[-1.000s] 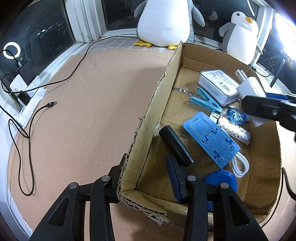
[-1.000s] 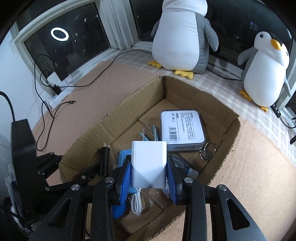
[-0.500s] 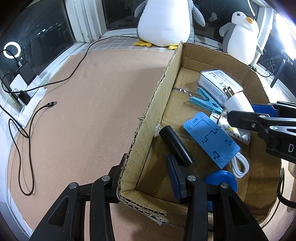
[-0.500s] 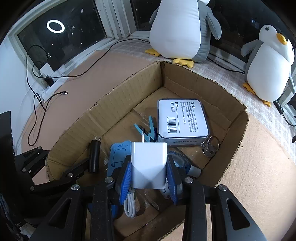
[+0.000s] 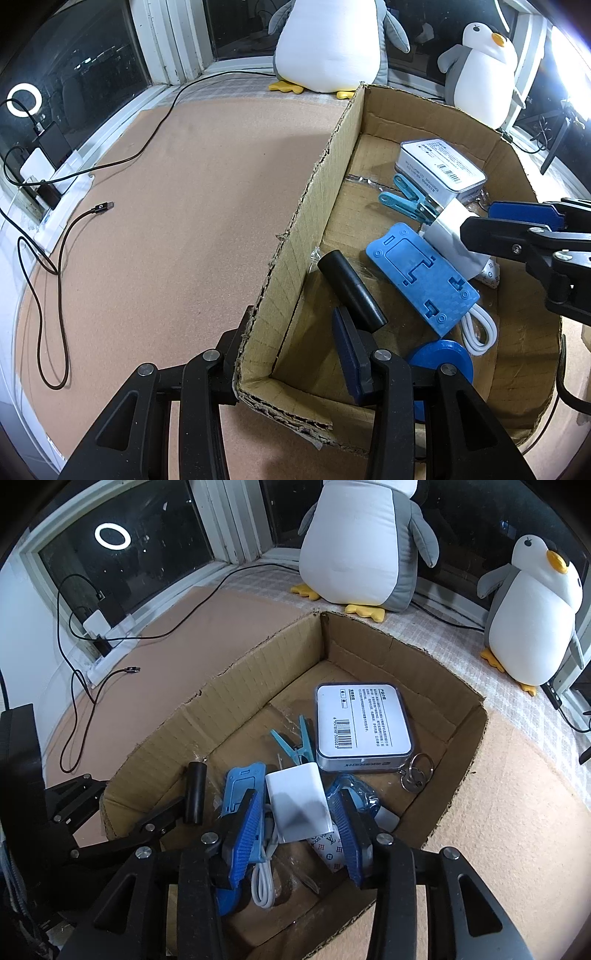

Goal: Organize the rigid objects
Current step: 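Carry the charger into the box and open the right tool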

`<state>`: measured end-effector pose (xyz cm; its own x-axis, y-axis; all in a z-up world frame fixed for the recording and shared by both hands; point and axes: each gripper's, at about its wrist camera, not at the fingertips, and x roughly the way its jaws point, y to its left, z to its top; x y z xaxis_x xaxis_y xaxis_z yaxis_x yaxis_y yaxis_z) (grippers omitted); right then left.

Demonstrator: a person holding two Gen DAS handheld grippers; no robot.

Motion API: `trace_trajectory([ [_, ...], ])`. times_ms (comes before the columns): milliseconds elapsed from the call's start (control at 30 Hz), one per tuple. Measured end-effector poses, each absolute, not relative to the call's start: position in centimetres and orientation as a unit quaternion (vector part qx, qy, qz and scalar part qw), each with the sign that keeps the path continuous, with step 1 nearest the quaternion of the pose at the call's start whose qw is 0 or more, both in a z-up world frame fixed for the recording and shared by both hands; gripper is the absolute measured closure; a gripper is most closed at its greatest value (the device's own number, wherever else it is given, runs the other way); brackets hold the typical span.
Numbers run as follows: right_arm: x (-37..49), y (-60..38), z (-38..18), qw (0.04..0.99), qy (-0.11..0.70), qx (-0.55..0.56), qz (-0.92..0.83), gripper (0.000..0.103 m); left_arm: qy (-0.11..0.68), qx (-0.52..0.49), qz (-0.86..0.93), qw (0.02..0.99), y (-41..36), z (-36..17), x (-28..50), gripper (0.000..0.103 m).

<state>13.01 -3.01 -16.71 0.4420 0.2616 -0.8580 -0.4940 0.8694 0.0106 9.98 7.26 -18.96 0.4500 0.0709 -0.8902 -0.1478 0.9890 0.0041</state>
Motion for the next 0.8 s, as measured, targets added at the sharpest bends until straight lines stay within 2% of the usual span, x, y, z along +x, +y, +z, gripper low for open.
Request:
trace_trajectory([
  [700,8.5,-6.9,-13.0,0.864,0.444,-0.099,0.216,0.055,0.525,-0.034,0.063,0.848,7.5,-18.9,9.9,0.060],
  [800,7.8,-7.8,-12.3,0.870,0.437,-0.089,0.211,0.047,0.527,-0.036,0.062,0.847,7.5,-18.9,9.8,0.060],
])
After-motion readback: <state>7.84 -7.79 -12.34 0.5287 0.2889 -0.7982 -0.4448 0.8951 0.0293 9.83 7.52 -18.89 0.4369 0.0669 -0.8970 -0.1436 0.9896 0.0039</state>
